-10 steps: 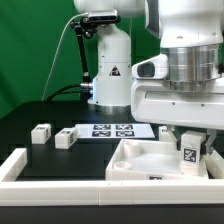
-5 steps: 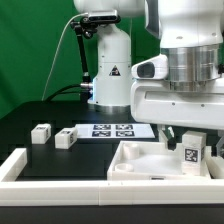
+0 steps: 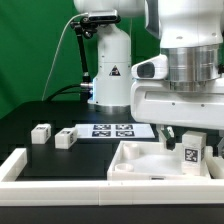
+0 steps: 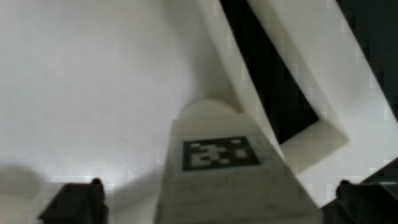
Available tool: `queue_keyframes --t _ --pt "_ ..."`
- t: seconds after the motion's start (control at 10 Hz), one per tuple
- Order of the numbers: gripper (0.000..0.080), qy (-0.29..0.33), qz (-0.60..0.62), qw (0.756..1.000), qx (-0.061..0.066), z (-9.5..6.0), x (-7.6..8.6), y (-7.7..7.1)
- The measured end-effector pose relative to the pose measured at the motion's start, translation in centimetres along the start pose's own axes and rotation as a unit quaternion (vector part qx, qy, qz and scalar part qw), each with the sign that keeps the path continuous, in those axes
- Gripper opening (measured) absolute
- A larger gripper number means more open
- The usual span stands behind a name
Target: Assemble one leg
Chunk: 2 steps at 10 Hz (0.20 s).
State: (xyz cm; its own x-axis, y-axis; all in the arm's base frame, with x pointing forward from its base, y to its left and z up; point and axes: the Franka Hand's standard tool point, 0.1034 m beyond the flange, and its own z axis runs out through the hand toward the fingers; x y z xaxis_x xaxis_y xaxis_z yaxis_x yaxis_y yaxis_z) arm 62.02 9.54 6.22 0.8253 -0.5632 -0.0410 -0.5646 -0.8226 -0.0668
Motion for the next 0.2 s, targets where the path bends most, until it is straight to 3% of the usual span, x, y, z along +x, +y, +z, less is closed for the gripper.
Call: queue_keyframes --t 0.2 --pt "0.0649 0.000 0.000 1.000 0.000 0.00 0.00 0.00"
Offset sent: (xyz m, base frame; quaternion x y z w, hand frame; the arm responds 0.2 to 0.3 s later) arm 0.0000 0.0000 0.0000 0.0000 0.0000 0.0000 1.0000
